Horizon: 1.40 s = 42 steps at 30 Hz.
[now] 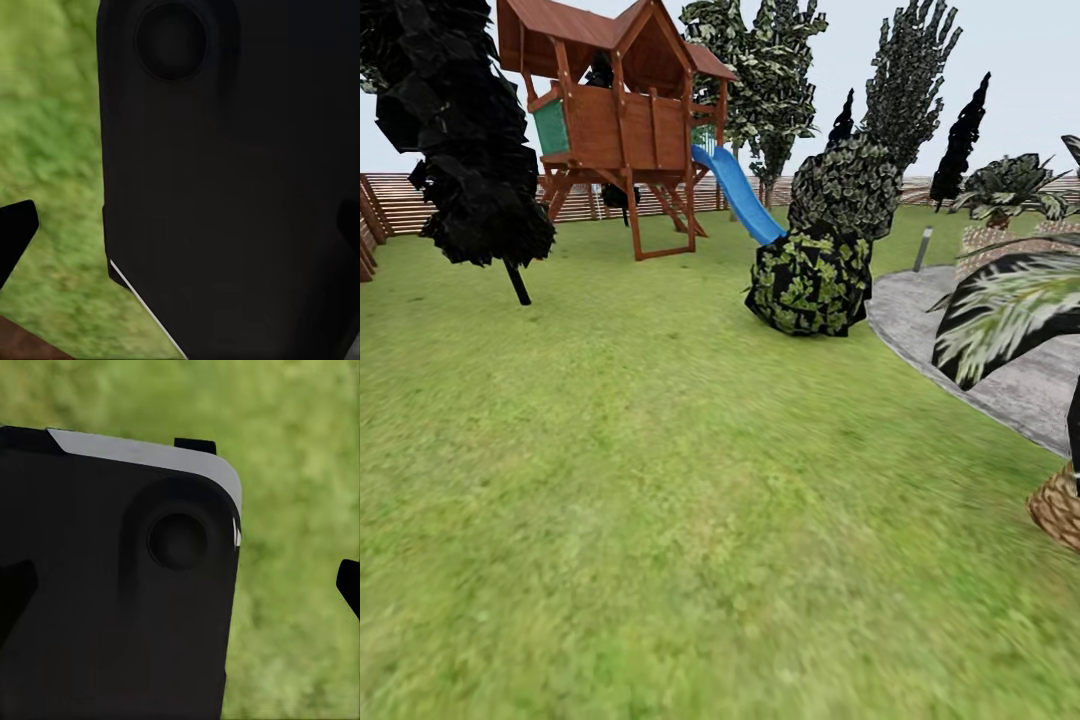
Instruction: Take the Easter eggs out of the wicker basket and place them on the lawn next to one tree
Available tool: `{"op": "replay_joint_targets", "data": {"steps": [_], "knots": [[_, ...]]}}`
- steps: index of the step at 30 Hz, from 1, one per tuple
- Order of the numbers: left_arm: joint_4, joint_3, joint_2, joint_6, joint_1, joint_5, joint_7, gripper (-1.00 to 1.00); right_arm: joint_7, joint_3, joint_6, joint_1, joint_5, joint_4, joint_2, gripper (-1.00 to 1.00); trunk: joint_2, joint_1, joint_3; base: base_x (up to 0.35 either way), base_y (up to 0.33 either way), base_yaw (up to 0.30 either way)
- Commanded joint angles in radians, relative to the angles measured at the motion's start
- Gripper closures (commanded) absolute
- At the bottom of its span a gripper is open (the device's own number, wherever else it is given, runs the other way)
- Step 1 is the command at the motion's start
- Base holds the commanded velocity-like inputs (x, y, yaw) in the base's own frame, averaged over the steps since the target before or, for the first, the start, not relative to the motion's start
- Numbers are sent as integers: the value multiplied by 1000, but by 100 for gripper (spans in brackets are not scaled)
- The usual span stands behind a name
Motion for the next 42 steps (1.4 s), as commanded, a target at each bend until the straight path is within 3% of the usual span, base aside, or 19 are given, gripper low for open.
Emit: {"op": "replay_joint_targets", "data": {"steps": [1, 42], "knots": [[0, 4, 0, 0, 0, 1, 0, -100, 0, -1, -3, -1, 9, 1, 0, -100, 0, 1, -1, 327, 144, 0], [0, 4, 0, 0, 0, 2, 0, -100, 0, 0, -3, -1, 10, 1, 0, -100, 0, 1, -1, 327, 144, -18]]}}
